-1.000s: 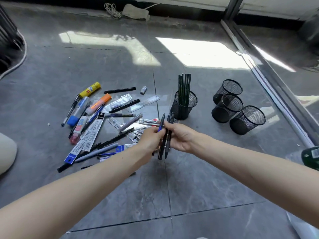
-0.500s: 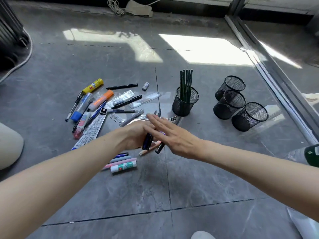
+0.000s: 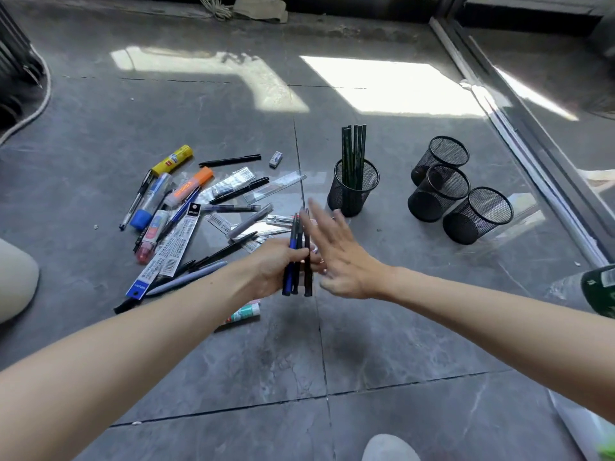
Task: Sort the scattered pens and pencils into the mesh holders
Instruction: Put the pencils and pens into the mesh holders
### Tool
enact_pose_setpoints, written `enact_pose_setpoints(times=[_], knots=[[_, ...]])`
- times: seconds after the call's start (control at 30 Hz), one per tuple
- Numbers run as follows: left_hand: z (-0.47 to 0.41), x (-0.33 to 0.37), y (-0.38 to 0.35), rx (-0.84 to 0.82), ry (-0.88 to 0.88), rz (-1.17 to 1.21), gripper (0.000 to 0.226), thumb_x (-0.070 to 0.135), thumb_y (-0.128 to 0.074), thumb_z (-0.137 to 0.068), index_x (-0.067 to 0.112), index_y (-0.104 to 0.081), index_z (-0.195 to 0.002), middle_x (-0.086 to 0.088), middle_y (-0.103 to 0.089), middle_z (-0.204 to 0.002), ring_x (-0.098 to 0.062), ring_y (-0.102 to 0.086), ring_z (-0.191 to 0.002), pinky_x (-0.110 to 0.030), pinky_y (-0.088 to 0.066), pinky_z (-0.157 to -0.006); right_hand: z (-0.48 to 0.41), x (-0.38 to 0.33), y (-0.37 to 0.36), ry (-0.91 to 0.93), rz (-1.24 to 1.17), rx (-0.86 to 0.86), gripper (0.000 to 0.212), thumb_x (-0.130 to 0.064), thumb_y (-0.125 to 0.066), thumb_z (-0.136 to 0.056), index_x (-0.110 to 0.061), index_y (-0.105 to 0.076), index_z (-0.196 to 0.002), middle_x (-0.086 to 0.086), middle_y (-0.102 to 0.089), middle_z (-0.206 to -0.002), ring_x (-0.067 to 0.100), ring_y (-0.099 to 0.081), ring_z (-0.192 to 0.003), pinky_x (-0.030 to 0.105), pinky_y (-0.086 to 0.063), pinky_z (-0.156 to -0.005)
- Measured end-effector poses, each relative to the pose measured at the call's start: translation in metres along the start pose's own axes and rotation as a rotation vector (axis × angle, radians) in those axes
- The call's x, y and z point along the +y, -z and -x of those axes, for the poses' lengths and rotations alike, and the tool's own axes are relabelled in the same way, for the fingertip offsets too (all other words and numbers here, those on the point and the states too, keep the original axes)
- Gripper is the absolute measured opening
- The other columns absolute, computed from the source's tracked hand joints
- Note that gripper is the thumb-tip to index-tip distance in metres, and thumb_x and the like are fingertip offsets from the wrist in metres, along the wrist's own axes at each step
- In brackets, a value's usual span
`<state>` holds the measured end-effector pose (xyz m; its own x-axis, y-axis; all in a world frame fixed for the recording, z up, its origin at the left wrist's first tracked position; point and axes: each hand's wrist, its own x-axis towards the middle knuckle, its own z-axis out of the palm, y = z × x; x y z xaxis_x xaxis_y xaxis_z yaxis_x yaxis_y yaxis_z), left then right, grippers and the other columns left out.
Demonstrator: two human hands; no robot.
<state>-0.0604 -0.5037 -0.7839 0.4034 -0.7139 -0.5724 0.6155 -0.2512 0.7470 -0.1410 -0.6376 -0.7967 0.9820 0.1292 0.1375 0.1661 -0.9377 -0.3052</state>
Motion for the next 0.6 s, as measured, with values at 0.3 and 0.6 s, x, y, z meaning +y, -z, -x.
enact_pose_setpoints(times=[0.3, 0.6], knots=[[-0.002, -0.009, -0.017, -0.155, -0.034, -0.181, 0.014, 0.003, -0.045, -0.096, 0.007, -0.057, -0.09, -0.013, -0.063, -0.084, -0.022, -0.065, -0.074, -0.032, -0.053, -0.068, -0.018, -0.013, 0.005, -1.096, -1.396, -0.142, 0.032, -0.043, -0.054, -0.092, -0.014, -0.065, -0.085, -0.002, -0.053, -0.045, 0.008, -0.041, -0.032, 0.015, -0.03, -0.034], [-0.02, -0.015, 0.047, 0.242, -0.138, -1.802, 0.034, 0.044, -0.049, -0.092, 0.011, -0.052, -0.098, -0.012, -0.06, -0.106, -0.031, -0.058, -0.098, -0.033, -0.039, -0.067, -0.015, 0.008, 0.003, -1.415, -1.499, 0.284, 0.036, -0.017, -0.038, -0.098, -0.012, -0.037, -0.063, 0.006, -0.041, -0.039, 0.016, -0.041, -0.026, 0.023, -0.046, -0.04]])
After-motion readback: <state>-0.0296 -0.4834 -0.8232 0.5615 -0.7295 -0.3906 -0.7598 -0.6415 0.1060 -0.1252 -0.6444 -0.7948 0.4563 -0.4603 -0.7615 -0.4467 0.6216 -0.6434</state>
